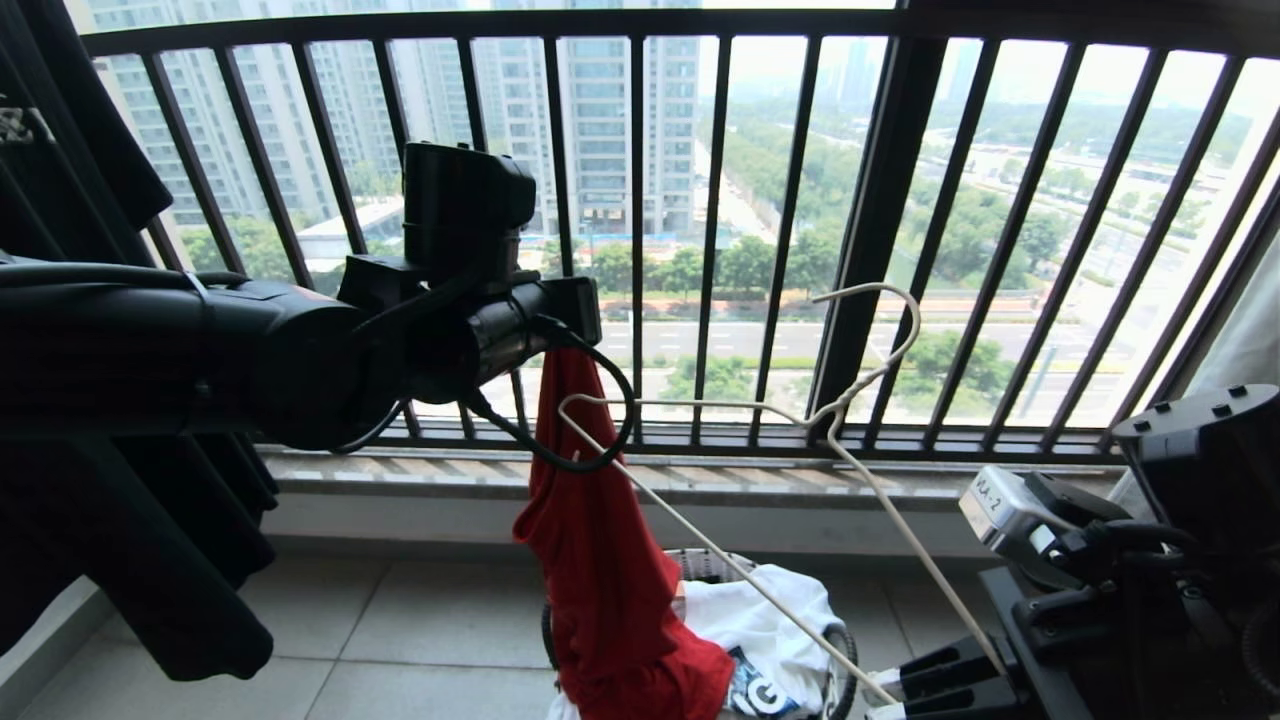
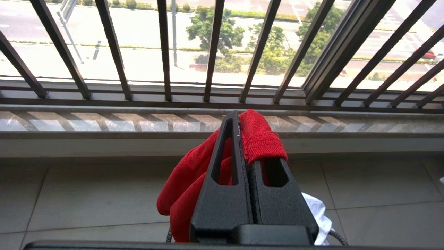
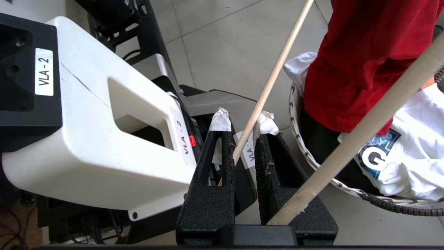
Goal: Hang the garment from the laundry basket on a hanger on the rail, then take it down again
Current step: Hang the clothes on the clothes rack
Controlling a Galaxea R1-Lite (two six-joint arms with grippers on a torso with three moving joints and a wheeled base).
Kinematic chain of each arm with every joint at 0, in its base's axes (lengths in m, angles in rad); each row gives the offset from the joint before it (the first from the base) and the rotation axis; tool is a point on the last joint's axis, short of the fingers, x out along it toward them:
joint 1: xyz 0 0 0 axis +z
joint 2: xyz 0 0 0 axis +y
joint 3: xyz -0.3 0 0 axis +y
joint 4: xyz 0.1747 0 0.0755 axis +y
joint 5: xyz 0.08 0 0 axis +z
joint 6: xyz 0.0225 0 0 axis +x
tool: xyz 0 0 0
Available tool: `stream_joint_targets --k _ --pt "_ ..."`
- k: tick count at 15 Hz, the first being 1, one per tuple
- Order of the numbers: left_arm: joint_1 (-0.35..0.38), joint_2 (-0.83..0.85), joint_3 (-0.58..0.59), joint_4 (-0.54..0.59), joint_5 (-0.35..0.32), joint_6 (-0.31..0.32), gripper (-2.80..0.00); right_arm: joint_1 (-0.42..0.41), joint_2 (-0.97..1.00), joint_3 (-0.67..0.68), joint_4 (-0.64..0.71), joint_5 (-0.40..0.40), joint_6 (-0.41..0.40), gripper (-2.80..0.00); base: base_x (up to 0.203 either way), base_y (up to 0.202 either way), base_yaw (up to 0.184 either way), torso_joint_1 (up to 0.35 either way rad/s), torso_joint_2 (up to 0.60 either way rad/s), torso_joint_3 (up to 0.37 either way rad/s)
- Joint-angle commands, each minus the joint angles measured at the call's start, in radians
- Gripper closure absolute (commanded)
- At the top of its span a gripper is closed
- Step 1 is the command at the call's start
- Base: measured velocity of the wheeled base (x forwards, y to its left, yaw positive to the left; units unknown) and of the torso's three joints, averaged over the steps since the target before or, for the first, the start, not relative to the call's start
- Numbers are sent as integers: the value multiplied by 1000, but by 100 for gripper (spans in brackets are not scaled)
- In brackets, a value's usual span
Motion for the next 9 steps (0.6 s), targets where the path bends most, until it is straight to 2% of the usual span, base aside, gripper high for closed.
stream_joint_targets --k 1,3,6,9 --pt "-19 -3 11 -1 2 -1 0 13 13 1 -70 4 86 0 0 0 0 0 0 0" --pt "-22 -3 11 -1 2 -1 0 35 14 1 -92 4 122 0 0 0 0 0 0 0" --pt "-24 -6 13 -1 4 -1 0 37 16 -4 -93 0 129 0 0 0 0 0 0 0" --pt "-22 -20 18 0 6 2 0 25 8 -8 -93 -63 126 0 0 0 0 0 0 0"
